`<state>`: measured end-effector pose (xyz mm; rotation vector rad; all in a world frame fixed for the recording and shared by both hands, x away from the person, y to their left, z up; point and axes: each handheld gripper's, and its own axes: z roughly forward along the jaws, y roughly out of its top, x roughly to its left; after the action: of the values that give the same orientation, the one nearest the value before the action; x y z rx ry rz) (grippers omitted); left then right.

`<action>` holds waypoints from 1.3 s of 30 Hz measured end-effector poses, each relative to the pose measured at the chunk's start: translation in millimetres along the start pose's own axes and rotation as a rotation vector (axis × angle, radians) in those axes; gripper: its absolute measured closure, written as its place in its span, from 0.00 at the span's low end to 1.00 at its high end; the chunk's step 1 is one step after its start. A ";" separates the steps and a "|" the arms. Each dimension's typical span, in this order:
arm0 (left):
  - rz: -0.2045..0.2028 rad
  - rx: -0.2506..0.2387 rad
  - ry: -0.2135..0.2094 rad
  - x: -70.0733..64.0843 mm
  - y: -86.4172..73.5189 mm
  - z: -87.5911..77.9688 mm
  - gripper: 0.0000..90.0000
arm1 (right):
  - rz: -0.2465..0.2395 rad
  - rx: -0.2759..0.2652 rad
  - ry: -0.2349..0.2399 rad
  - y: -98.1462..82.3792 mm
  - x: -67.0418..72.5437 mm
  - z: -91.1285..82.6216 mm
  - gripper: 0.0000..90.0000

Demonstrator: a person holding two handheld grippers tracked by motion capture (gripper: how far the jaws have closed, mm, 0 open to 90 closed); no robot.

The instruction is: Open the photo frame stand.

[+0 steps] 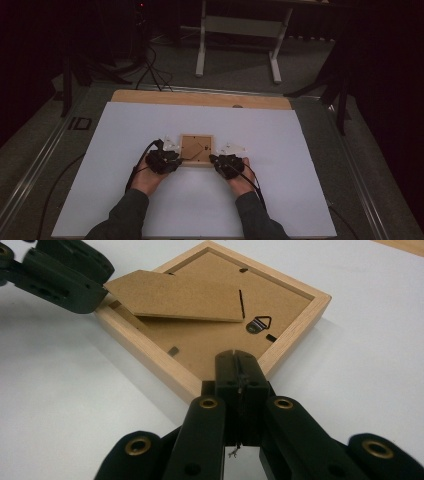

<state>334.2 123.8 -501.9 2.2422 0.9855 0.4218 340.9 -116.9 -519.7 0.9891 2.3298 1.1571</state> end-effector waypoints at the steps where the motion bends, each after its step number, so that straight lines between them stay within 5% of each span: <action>1: -0.001 -0.001 -0.006 -0.4 0.0 0.9 0.81 | -0.001 0.000 0.000 0.0 -0.1 0.0 1.00; 13: 0.013 0.017 -0.002 -3.7 4.2 1.6 0.92 | -0.003 0.000 -0.001 0.1 0.0 0.0 1.00; 20: -0.016 -0.008 -0.006 -3.9 8.1 2.1 0.91 | -0.004 0.000 0.001 0.0 -0.3 0.0 1.00; 28: -0.053 -0.054 -0.029 -4.9 17.5 1.5 0.82 | -0.001 -0.001 0.001 -0.1 0.0 0.0 1.00; 39: -0.119 -0.048 -0.066 -5.2 27.4 13.3 0.61 | -0.002 -0.002 0.002 -0.3 -0.3 0.0 1.00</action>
<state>352.3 100.3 -493.5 2.1281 1.0564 0.3143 340.9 -117.3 -519.9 0.9857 2.3298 1.1600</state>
